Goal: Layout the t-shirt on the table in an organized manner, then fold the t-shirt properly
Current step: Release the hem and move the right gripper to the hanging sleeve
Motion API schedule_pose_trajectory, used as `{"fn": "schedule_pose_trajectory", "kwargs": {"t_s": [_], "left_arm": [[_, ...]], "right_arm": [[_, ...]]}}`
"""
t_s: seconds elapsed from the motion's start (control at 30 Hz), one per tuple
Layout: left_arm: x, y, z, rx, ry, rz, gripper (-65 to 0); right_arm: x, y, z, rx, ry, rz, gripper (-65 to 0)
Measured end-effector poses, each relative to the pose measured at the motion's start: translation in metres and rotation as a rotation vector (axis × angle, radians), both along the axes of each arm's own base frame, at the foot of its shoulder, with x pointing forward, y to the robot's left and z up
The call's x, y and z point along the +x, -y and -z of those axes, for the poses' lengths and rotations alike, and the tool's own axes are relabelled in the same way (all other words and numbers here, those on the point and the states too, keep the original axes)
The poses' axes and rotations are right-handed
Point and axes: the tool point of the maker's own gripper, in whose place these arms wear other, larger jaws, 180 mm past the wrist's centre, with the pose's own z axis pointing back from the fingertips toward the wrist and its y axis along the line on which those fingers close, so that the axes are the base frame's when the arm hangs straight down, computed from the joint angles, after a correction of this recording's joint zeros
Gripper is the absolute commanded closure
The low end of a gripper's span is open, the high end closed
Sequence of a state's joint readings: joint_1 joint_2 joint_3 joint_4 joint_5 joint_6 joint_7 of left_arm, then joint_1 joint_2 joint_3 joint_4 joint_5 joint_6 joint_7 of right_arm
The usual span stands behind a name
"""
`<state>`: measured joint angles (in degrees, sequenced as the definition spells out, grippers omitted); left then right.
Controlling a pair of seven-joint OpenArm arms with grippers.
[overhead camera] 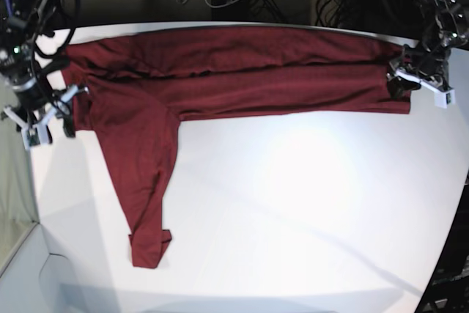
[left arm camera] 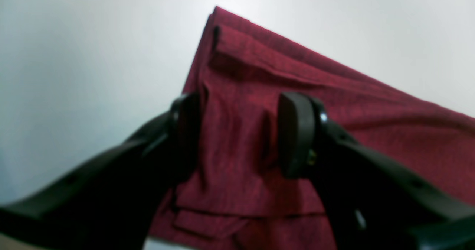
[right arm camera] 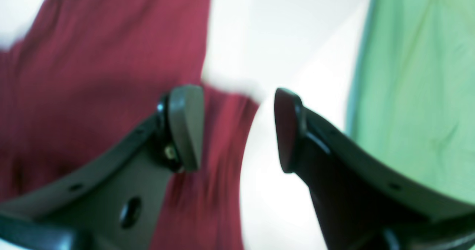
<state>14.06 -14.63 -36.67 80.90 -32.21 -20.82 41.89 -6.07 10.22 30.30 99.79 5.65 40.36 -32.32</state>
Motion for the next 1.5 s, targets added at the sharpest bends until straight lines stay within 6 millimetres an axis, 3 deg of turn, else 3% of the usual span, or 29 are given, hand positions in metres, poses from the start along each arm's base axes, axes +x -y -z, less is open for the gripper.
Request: {"fn": "schedule_pose_trajectory", "kwargs": {"t_s": [0.17, 0.23, 0.33, 0.47, 0.67, 0.87, 1.0, 1.33, 1.5], "left_arm": [[0.002, 0.0, 0.001, 0.003, -0.002, -0.003, -33.1], [0.002, 0.0, 0.0, 0.001, 0.0, -0.001, -33.1], [0.003, 0.0, 0.0, 0.0, 0.002, -0.001, -33.1], [0.003, 0.0, 0.0, 0.005, 0.001, 0.0, -33.1], [0.003, 0.0, 0.0, 0.001, 0.004, -0.002, -33.1], [0.003, 0.0, 0.0, 0.0, 0.003, -0.003, -33.1], [0.003, 0.0, 0.0, 0.0, 0.004, -0.003, -33.1], [0.003, 0.0, 0.0, 0.0, 0.004, -0.003, -33.1], [0.003, 0.0, 0.0, 0.0, 0.004, -0.003, -33.1]], "right_arm": [[0.08, -0.024, 0.018, 0.047, -0.054, -0.058, -31.4], [0.107, -0.022, 0.024, 0.074, -0.082, -0.043, -31.4], [0.135, -0.016, 0.036, 0.095, -0.155, -0.025, -31.6], [0.165, -0.033, 0.042, 0.207, -0.141, -0.045, -31.7], [0.159, -0.043, 0.069, 0.275, -0.158, -0.054, -31.8], [0.149, -0.069, 0.094, 0.291, -0.186, -0.121, -31.8], [0.148, -0.075, 0.099, 0.329, -0.157, -0.126, -31.8], [0.149, -0.071, 0.094, 0.303, -0.159, -0.127, -31.4], [0.155, -0.053, 0.07, 0.274, -0.077, -0.095, -31.6]]}}
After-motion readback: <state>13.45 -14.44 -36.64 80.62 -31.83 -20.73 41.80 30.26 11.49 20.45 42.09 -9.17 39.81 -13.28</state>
